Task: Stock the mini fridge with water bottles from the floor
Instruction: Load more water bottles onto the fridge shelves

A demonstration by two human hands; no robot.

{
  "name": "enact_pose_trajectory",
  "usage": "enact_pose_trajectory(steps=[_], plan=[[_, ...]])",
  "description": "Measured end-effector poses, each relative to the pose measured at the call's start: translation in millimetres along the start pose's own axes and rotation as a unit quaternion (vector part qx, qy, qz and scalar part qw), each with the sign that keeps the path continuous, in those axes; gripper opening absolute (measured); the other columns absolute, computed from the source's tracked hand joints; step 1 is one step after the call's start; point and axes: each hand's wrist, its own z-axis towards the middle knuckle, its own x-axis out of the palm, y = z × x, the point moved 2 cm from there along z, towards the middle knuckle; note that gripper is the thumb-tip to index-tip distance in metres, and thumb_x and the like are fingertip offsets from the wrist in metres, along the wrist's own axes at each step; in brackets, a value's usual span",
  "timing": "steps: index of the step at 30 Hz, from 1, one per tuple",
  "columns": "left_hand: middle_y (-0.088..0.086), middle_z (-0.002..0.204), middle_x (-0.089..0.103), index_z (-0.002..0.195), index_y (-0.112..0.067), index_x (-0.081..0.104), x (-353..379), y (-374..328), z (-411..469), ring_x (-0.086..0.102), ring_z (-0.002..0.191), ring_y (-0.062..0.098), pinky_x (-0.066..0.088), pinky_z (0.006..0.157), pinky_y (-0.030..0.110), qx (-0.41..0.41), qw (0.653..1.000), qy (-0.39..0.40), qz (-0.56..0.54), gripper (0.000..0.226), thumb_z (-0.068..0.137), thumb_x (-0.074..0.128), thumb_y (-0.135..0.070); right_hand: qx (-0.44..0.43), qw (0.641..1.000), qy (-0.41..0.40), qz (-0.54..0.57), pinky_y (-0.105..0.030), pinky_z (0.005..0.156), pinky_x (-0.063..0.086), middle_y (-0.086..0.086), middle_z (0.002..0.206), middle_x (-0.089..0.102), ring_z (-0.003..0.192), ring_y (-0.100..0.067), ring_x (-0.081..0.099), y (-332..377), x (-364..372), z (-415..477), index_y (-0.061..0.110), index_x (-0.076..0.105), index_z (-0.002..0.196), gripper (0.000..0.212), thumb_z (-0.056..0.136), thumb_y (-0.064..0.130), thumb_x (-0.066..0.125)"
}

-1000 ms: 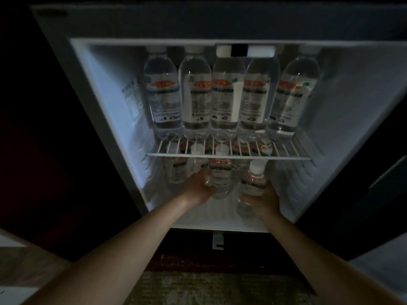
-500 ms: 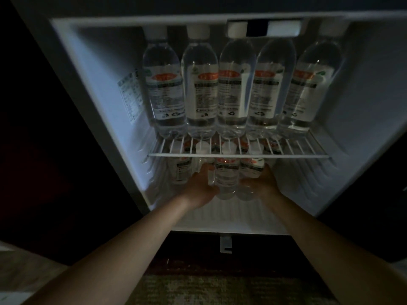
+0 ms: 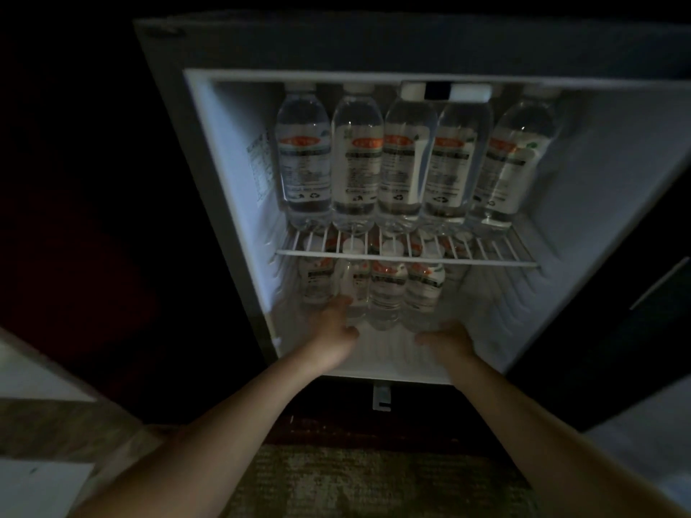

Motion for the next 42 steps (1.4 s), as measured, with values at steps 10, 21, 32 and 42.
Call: enact_pose_trajectory(steps=[10,21,32,42], plan=[[0.007,0.108,0.064,0.131,-0.014,0.044,-95,-2,-162,0.065,0.095,0.021,0.052,0.085,0.036,-0.032,0.996,-0.081,-0.010,0.037,0.094,0.044,-0.012,-0.159,0.974,0.142,-0.081,-0.028,0.058,0.040,-0.014,0.069,0.053,0.058,-0.017,0.051,72,-11,-199,0.010,0.057,0.068,0.019,0.083,0.000,0.050],[0.012,0.105,0.067,0.114,-0.009,0.059,-204,71,-392,0.064,0.100,0.025,0.051,0.090,0.037,-0.091,0.977,-0.192,0.010,0.027,0.089,0.050,-0.014,-0.290,0.905,0.283,-0.131,-0.027,0.079,0.052,-0.003,0.081,0.065,0.079,-0.014,0.063,81,60,-454,0.016,0.062,0.072,0.020,0.090,0.014,0.053],[0.012,0.115,0.065,0.110,-0.010,0.063,-208,227,-559,0.064,0.101,0.028,0.050,0.095,0.037,-0.279,0.903,-0.309,-0.106,0.026,0.087,0.052,-0.015,-0.271,0.829,0.432,-0.232,-0.026,0.075,0.053,-0.008,0.085,0.064,0.075,-0.015,0.062,-33,220,-599,0.004,0.064,0.092,0.016,0.091,0.014,0.052],[0.018,0.144,0.035,0.145,-0.009,0.021,-162,348,-585,0.038,0.130,0.034,0.036,0.106,0.037,-0.424,0.854,-0.287,-0.096,0.060,0.093,0.050,-0.016,-0.223,0.796,0.441,-0.349,-0.024,0.060,0.043,-0.007,0.084,0.056,0.073,-0.015,0.052,-129,297,-610,0.005,0.061,0.090,0.013,0.089,0.008,0.049]])
